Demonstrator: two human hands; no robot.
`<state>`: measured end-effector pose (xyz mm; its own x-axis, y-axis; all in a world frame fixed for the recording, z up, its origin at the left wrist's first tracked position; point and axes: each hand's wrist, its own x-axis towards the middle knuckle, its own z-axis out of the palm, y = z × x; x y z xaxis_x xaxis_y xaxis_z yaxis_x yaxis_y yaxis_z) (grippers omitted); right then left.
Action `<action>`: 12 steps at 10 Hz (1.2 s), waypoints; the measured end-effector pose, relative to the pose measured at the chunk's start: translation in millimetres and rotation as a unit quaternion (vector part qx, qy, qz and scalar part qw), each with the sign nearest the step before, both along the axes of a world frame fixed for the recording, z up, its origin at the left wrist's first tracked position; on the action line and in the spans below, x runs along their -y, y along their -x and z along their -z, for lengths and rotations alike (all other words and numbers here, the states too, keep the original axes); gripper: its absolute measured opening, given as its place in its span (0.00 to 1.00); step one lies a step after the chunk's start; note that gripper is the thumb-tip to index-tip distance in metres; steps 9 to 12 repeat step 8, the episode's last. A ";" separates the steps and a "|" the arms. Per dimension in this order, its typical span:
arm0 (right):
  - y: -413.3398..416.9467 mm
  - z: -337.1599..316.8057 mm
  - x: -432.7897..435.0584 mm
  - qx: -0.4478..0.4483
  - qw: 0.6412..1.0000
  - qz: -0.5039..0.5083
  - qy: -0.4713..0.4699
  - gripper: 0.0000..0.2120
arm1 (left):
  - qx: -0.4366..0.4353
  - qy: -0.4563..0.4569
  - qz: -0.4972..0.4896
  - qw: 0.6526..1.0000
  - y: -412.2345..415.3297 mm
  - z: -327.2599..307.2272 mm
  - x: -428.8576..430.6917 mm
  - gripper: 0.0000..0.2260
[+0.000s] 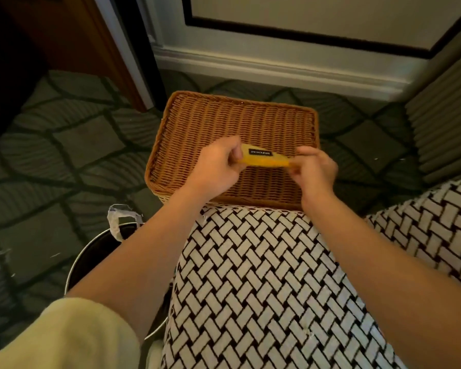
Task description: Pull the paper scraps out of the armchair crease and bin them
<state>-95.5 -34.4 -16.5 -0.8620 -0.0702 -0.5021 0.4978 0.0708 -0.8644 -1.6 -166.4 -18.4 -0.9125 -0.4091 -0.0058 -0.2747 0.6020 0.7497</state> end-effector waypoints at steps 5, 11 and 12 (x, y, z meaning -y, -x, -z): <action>-2.5 19.9 2.9 -0.044 0.928 -0.196 -0.313 0.13 | 0.205 0.019 0.066 0.976 -0.6 20.1 3.1 0.15; -14.9 -16.0 -4.5 -0.015 0.938 -0.163 -0.306 0.09 | 0.201 -0.016 0.062 0.977 9.4 -43.8 13.9 0.08; -14.9 -16.0 -4.5 -0.015 0.938 -0.163 -0.306 0.09 | 0.201 -0.016 0.062 0.977 9.4 -43.8 13.9 0.08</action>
